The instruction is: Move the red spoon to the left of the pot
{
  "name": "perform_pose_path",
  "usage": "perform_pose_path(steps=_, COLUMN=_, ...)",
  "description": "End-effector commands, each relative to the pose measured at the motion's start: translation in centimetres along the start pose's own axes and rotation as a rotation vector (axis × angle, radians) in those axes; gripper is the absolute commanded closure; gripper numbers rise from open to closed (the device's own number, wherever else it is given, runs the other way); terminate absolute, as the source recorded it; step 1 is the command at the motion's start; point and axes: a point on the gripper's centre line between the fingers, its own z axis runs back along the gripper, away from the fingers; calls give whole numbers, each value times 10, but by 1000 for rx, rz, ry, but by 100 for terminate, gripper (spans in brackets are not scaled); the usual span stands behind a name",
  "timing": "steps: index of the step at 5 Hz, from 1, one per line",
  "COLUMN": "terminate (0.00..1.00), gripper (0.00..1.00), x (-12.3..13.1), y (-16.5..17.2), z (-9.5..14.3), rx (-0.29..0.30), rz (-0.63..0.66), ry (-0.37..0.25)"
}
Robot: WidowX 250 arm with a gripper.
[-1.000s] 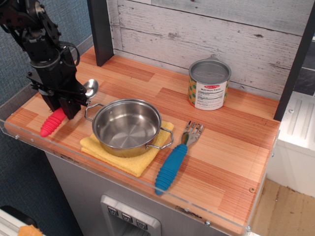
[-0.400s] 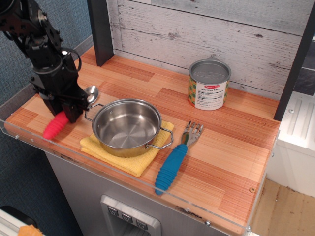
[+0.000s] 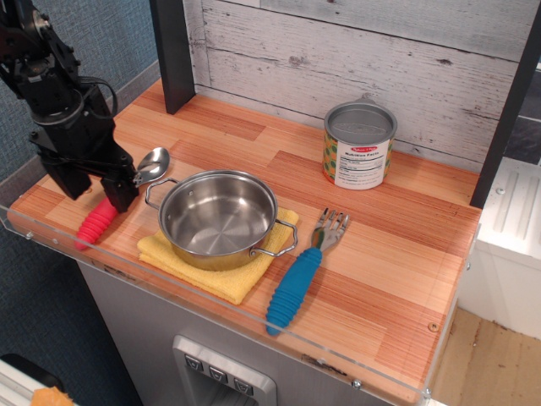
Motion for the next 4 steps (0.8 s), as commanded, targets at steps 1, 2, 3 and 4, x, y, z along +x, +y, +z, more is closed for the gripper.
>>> perform_pose_path(steps=1, terminate=0, gripper=0, x=-7, y=0, z=42, rx=37, rz=33, ry=-81)
perform_pose_path(steps=2, terminate=0, gripper=0, x=0, y=-5, z=61, rx=83, rz=101, ry=-82)
perform_pose_path(steps=3, terminate=0, gripper=0, x=14, y=-21, z=71, rx=85, rz=122, ry=-54)
perform_pose_path(steps=4, terminate=0, gripper=0, x=32, y=-42, z=76, rx=80, rz=187, ry=-36)
